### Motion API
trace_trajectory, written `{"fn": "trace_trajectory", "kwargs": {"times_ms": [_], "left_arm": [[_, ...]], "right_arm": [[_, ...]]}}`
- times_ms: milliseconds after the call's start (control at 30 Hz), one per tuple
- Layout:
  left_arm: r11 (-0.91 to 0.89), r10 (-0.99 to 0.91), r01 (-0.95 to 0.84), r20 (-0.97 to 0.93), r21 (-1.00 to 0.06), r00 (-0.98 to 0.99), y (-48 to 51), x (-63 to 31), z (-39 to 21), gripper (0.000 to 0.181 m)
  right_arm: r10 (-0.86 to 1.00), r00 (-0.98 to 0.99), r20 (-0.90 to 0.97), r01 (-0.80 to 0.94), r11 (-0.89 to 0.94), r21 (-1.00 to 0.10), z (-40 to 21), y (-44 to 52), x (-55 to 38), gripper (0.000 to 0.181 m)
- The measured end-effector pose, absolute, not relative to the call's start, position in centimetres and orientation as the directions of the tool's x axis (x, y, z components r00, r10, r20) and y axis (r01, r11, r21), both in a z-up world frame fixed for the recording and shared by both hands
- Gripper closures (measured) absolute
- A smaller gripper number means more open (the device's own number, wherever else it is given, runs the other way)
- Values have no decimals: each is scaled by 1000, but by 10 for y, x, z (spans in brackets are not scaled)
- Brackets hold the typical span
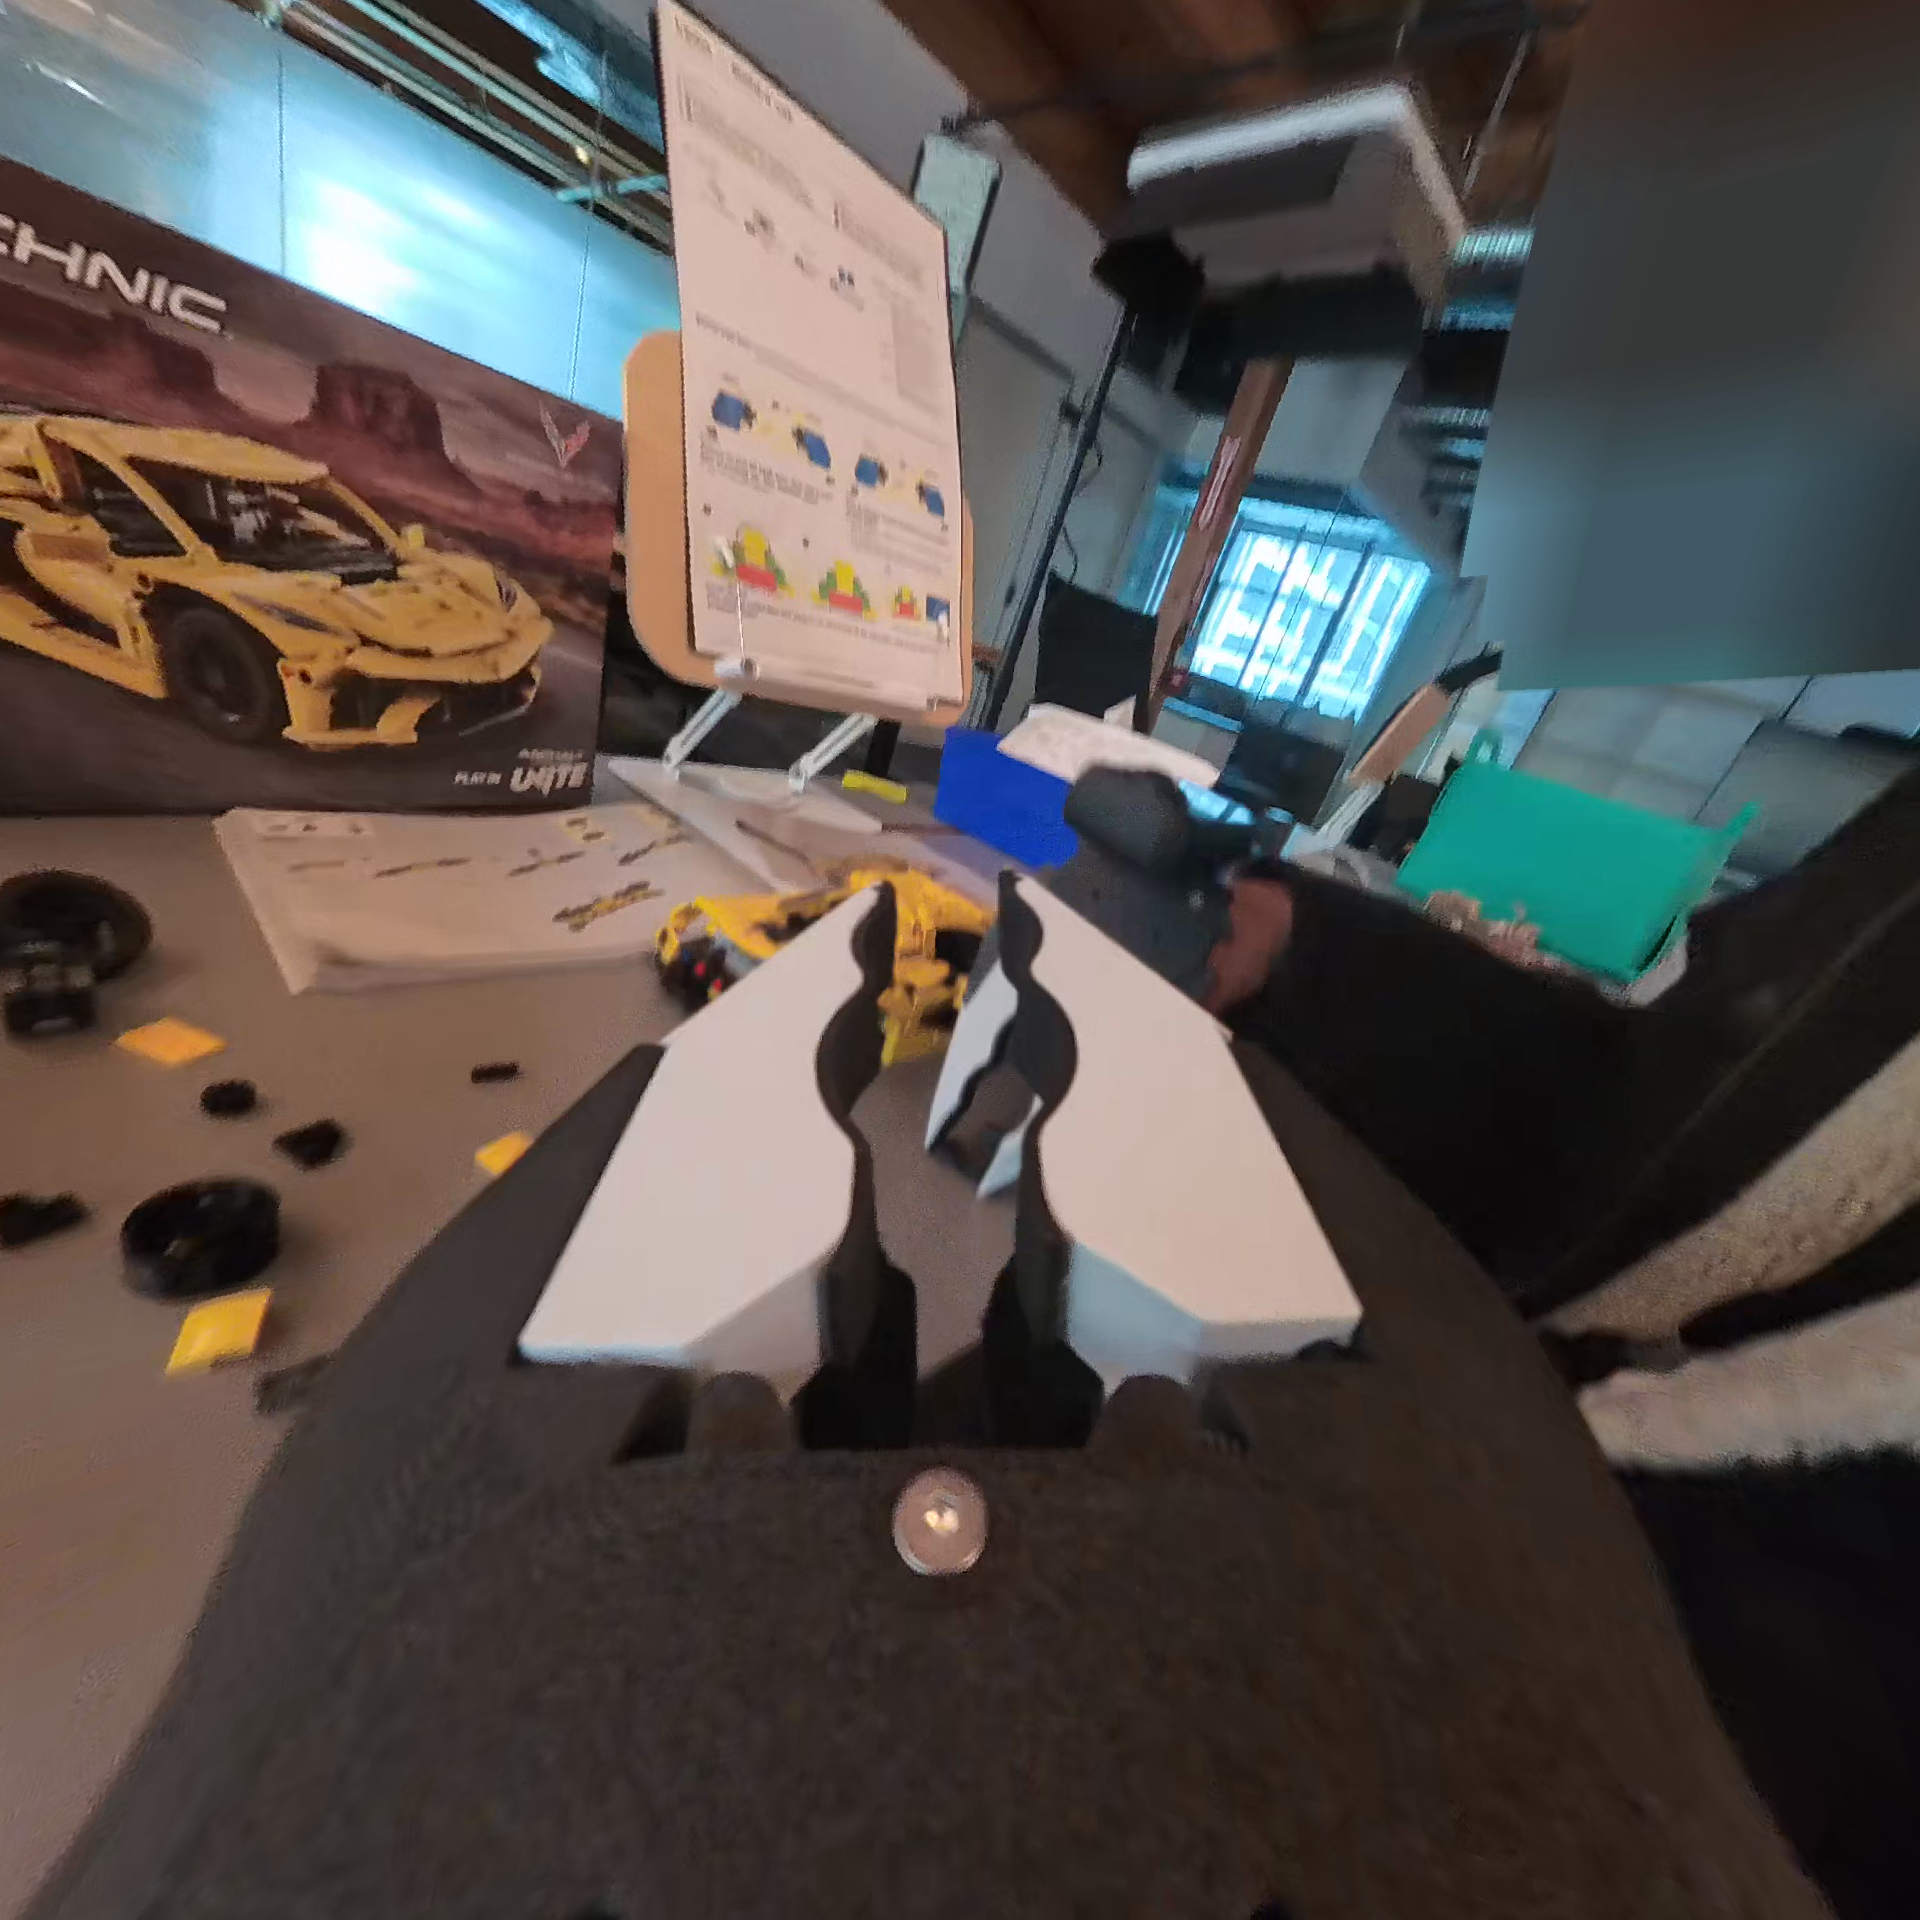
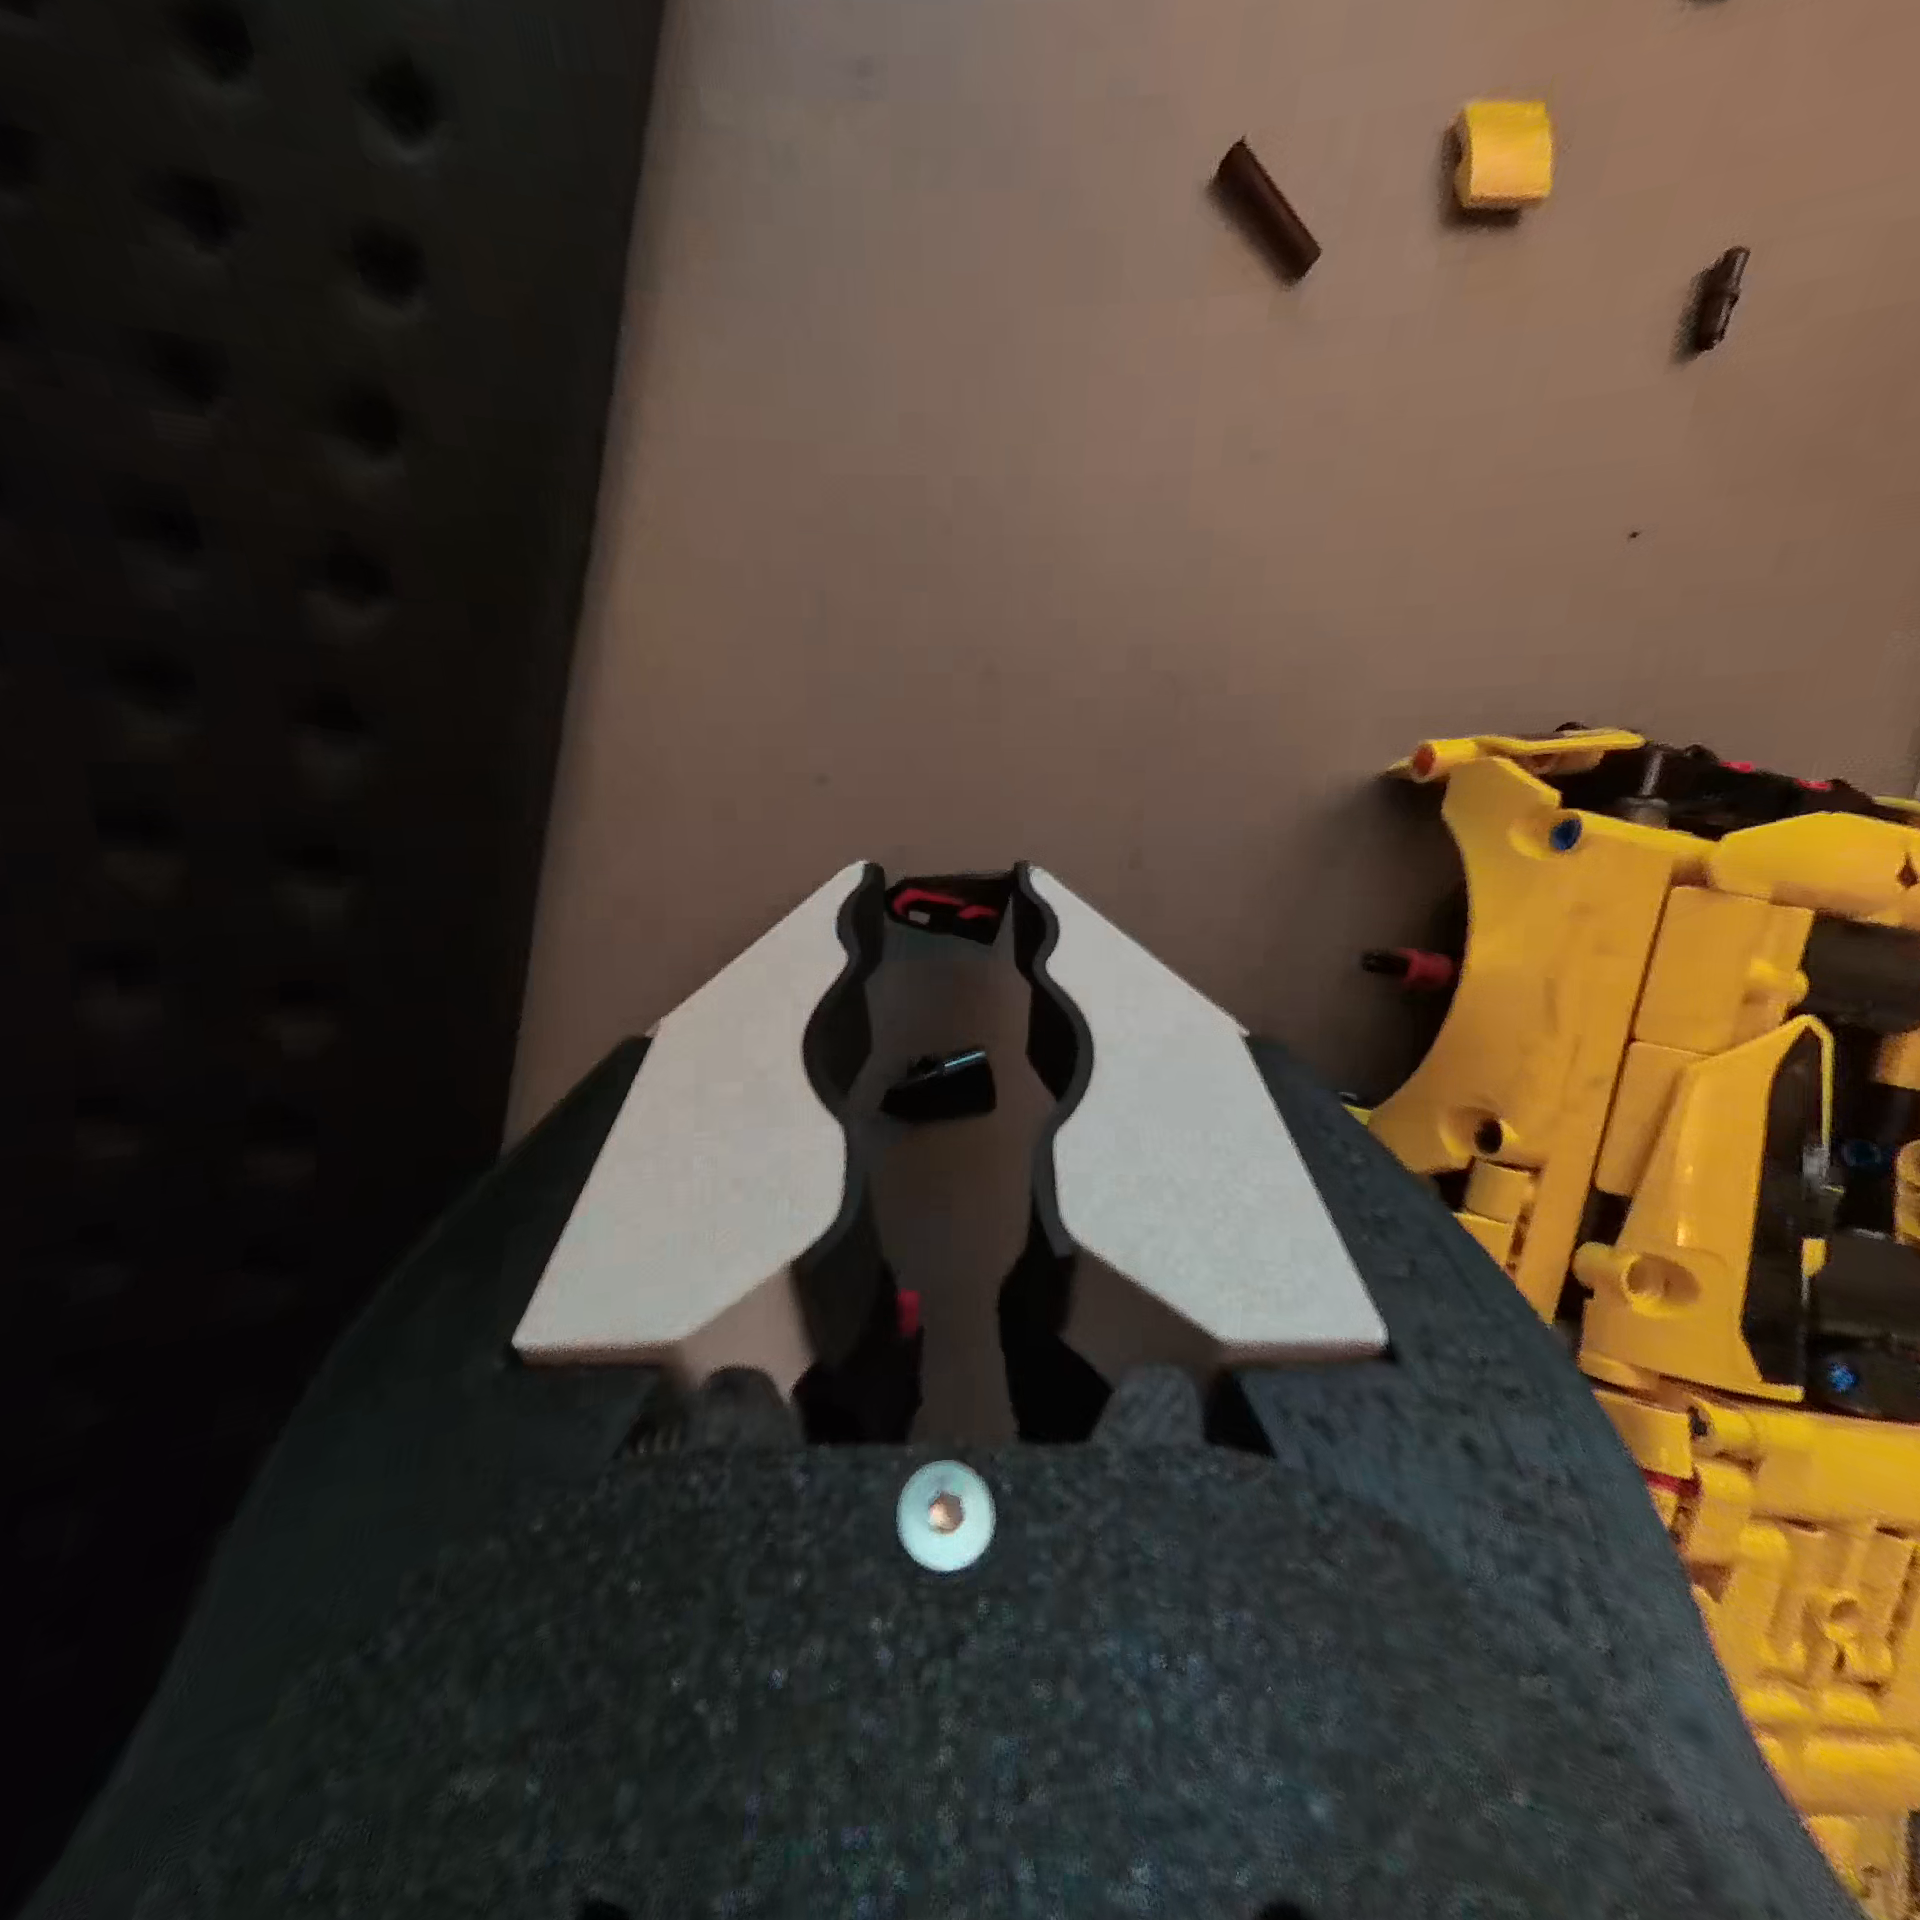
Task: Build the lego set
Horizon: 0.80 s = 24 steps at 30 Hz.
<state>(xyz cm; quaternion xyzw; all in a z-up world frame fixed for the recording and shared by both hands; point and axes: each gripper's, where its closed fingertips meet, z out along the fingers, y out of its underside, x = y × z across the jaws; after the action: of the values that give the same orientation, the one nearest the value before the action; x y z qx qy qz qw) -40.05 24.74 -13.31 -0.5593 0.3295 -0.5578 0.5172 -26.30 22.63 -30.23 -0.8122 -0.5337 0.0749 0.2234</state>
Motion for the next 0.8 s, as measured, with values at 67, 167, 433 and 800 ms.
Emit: {"fn": "trace_trajectory", "kwargs": {"times_ms": [67,167,433,800], "left_arm": [[-189,-952,158,221,-969,212,242,-409,-147,161],[-125,-953,134,157,-983,260,239,-417,-155,160],[-111,-961,129,139,-985,238,234,-412,-160,156],[-111,-967,44,118,-993,227,228,-395,-178,155]], "right_arm": [[894,440,89,816,-356,-455,-303,227,-263,156],[874,480,76,786,-390,-480,-298,227,-260,152],[737,672,70,583,-469,-663,-277,200,-216,142],[756,650,84,590,-432,-682,-295,204,-221,142]]}}
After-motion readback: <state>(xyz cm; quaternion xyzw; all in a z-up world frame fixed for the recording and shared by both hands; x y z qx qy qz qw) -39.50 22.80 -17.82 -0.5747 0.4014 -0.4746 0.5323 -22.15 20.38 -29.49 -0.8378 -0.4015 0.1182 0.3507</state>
